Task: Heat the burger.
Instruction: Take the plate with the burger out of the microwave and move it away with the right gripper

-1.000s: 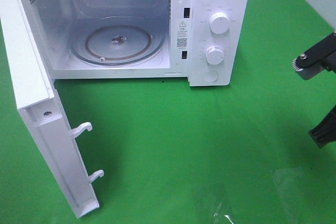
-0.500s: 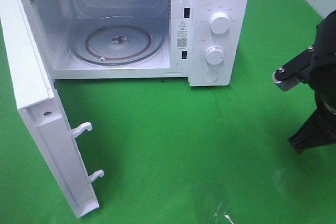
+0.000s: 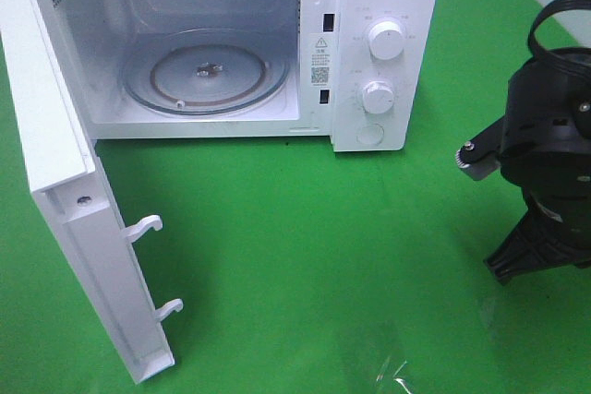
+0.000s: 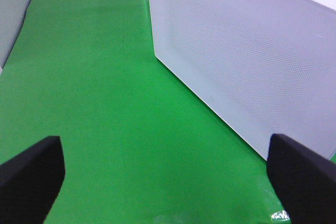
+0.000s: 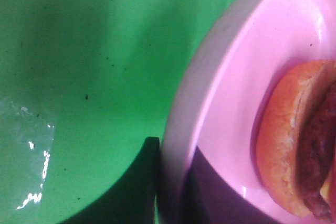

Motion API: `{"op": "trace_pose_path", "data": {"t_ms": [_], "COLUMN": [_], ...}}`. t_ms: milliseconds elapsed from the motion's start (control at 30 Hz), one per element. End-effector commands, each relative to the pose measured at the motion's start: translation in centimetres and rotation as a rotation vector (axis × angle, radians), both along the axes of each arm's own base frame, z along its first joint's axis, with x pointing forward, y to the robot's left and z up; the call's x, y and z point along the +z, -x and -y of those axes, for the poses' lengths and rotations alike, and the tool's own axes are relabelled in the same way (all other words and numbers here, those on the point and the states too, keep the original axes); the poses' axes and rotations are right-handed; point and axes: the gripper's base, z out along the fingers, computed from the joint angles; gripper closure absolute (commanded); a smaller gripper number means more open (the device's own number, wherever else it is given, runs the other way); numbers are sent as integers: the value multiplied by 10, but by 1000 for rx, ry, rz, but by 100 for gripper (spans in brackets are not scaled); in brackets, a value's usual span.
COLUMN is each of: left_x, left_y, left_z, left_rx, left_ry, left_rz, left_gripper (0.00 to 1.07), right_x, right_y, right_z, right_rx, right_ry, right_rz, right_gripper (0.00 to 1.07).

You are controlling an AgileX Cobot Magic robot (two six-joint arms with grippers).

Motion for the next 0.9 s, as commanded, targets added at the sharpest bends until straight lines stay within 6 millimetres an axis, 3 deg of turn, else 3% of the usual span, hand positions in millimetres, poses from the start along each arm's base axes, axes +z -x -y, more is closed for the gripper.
{"op": "trace_pose_path", "data": {"t_ms": [33,900], "left_x": [-1,-1], "left_y": [3,3], "left_z": [0,0], "left_rx": [5,5], "left_ry": [5,5], "left_rz": [20,20], "left_gripper": [3,3], "right_x": [-5,-64], "right_y": [-5,-10], "right_z": [2,-9], "right_rx": [3,-54], "right_ry": [53,21], "right_rz": [14,-66], "right_gripper": [107,105]}}
